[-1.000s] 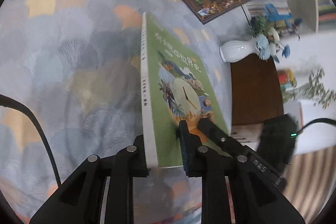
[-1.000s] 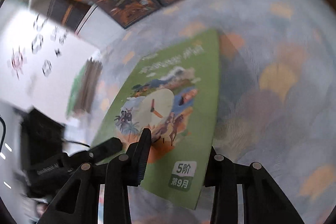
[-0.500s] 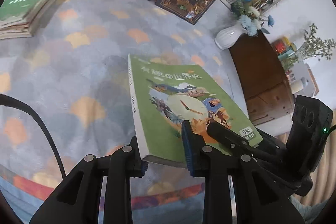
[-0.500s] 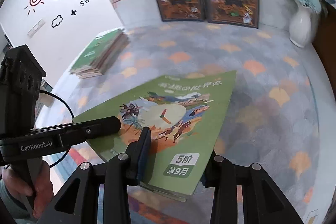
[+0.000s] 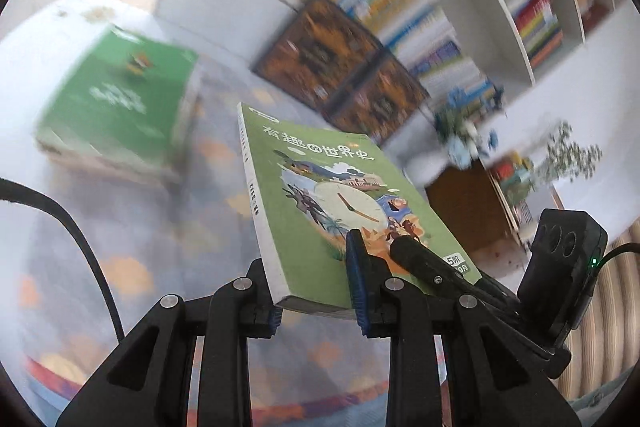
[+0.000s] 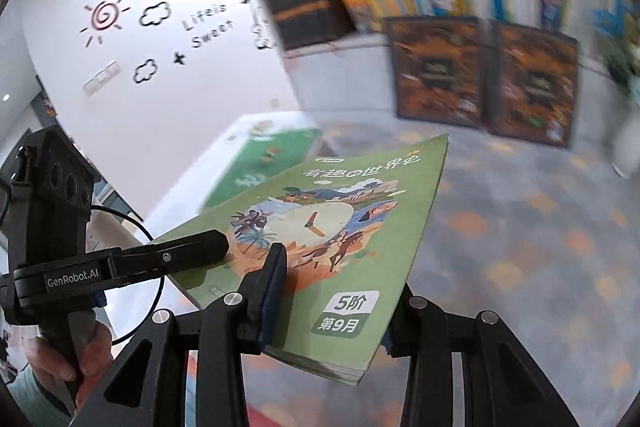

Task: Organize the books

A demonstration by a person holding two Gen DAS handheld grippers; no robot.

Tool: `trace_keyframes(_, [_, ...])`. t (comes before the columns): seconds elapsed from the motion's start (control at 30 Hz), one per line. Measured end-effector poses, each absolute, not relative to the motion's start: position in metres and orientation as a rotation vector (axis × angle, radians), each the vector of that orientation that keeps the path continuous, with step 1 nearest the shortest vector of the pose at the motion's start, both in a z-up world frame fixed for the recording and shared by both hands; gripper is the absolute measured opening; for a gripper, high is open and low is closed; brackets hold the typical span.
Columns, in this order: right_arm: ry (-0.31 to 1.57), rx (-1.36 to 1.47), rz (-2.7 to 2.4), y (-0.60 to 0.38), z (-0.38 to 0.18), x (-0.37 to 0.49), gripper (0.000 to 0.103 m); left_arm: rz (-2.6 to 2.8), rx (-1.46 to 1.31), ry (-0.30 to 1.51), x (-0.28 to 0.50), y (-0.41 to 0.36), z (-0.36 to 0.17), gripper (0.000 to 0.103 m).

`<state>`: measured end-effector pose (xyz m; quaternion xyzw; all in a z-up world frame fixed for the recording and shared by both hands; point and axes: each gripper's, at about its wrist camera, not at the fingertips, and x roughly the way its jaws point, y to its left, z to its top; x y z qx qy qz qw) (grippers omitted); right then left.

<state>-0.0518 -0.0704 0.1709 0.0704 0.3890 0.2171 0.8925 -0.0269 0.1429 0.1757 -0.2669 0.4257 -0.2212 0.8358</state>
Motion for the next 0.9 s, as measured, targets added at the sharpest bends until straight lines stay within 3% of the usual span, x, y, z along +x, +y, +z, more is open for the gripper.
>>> trace_keyframes(0.4, [0.864,0.231,0.558,0.066,0.145,0.063,0.038,-0.381,-0.654,0.908,0.061,0.274,0.146,0.024])
trace_keyframes(0.9, [0.946,0.284,0.506,0.094,0.111,0.115,0.042,-0.386,-0.722,0.947,0.100,0.307,0.103,0.022])
